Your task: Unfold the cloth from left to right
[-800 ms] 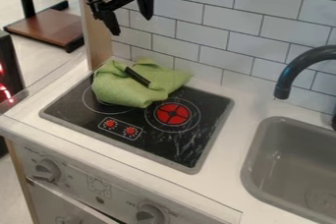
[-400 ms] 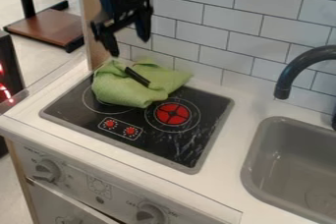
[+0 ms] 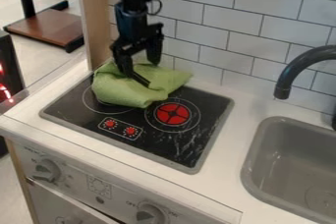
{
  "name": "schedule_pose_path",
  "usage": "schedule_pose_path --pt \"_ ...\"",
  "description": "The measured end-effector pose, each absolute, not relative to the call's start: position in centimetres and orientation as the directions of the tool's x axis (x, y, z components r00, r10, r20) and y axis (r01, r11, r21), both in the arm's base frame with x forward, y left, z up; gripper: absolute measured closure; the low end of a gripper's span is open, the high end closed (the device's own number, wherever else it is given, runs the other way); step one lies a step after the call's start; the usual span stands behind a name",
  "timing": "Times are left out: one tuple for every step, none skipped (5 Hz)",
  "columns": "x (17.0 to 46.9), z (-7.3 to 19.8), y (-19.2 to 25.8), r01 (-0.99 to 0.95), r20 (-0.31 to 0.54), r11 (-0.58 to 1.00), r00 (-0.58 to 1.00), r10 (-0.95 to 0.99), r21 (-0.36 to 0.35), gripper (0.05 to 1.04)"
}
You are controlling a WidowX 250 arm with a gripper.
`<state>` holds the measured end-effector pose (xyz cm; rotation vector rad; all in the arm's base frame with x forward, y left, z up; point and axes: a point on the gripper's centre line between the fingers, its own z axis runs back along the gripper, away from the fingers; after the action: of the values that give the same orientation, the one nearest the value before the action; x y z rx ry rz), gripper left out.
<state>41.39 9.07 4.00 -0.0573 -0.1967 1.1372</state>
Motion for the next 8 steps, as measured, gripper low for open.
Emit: schedule_pose_path --pt "41.0 1.4 9.6 -0.909 0.110 0.413 0.405 0.908 -0.061 0.083" --pt "40.6 0.2 9.5 -0.902 0.105 0.432 0.429 0.897 0.002 0.083" --pt "40.0 -0.4 9.7 -0.900 0.108 0.436 0.436 0.893 0.032 0.083" --pt "39.8 -0.8 9.8 -0.895 0.115 0.443 0.445 0.888 0.043 0.083" --pt "39.7 -1.0 9.7 -0.884 0.112 0.466 0.468 0.877 0.044 0.083" --pt "39.6 -1.0 8.9 -0.835 0.087 0.548 0.550 0.831 0.044 0.083" --pt "38.8 -0.9 7.5 -0.752 0.073 0.657 0.659 0.749 0.050 0.083" --pt "37.2 -0.8 5.2 -0.636 0.044 0.769 0.772 0.634 0.060 0.083"
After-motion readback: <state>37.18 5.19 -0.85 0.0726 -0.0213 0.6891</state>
